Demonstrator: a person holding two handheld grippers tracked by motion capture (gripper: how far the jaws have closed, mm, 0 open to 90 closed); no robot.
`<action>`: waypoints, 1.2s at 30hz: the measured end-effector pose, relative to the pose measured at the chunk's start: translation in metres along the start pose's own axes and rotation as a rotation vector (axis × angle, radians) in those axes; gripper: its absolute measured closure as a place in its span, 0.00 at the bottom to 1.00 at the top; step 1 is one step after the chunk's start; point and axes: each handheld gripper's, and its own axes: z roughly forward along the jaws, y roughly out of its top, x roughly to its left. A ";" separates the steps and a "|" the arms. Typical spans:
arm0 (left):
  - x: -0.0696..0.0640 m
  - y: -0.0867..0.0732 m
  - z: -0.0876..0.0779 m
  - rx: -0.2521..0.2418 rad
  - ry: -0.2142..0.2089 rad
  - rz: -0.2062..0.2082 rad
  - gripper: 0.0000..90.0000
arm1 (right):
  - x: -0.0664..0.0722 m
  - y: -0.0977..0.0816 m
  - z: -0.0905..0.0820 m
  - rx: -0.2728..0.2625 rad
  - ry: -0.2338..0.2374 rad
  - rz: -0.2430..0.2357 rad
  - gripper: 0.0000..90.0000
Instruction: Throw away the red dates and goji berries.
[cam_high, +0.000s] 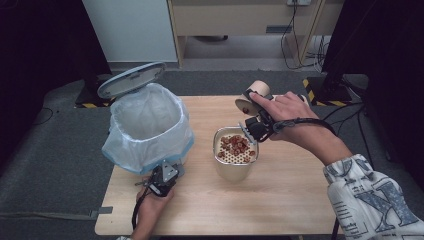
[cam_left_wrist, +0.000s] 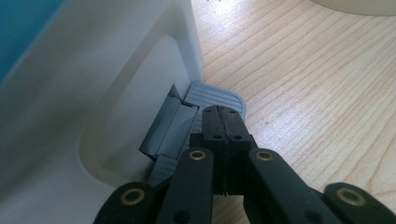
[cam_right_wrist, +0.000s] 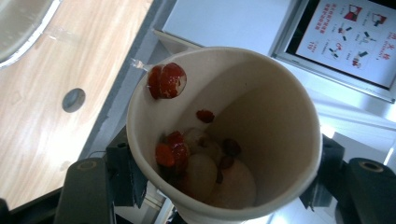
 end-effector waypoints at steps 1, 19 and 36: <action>0.000 0.000 0.000 -0.001 0.001 0.000 1.00 | -0.002 -0.001 -0.001 -0.001 -0.009 0.006 0.36; 0.000 0.000 0.000 0.001 0.001 -0.001 1.00 | 0.018 0.015 0.013 0.015 0.030 -0.075 0.36; 0.000 0.000 0.000 -0.001 -0.001 -0.003 1.00 | 0.024 0.019 0.014 0.003 0.051 -0.110 0.36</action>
